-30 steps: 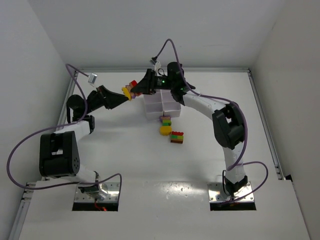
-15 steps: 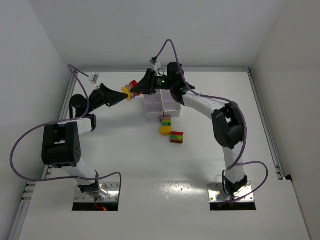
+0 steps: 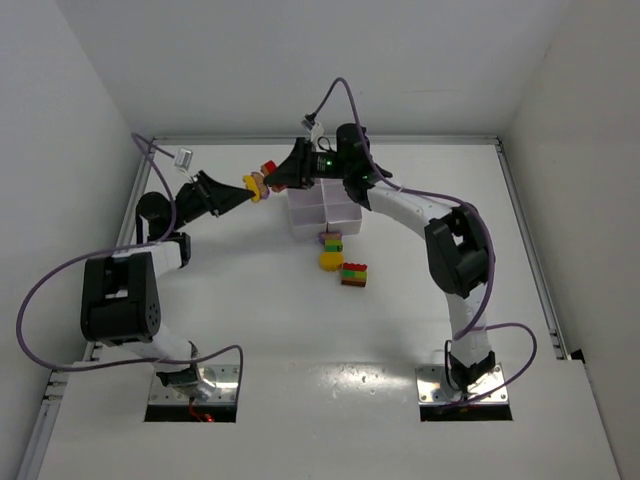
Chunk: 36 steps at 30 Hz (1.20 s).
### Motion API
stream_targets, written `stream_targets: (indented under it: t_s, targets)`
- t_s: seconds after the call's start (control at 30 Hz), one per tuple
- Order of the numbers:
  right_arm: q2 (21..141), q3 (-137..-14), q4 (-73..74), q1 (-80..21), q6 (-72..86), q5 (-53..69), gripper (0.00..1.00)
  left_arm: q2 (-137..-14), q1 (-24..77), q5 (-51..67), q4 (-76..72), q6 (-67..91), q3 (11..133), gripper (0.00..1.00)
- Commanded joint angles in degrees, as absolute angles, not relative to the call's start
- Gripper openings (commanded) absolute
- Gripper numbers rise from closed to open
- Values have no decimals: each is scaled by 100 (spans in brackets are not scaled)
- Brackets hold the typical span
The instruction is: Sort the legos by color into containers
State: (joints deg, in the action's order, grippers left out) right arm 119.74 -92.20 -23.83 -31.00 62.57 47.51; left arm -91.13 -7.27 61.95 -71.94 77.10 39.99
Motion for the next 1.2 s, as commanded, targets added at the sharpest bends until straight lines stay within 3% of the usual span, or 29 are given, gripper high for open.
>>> stream_targets:
  t_s: [0.0,0.23,0.33,0.53,0.83,1.17]
  targets:
    - [11576,-9185,-2461,-2795,6127,4737,0,-8412,-1010,6222,-7008,6489,3814,0]
    - [11320,-8869,-2461,-2505,6074,4737,0,-7612,-1177,6346,-3234,3800,3909,0]
    - [11215,-8807,-2409,-2443,5933,4737,0,-7829,-1047,5733,-1319,1888,4742,0]
    - [11022,-8684,-1856,-2443,5239,4685,0,-9341,-861,3465,1324,1248,6651,0]
    - [10495,-8411,-845,-2496,3666,4456,0,-9808,-650,2408,1687,1362,6785,0]
    - [10248,-7814,1352,-3304,83,4193,0,-9150,-650,3691,1397,1468,6364,0]
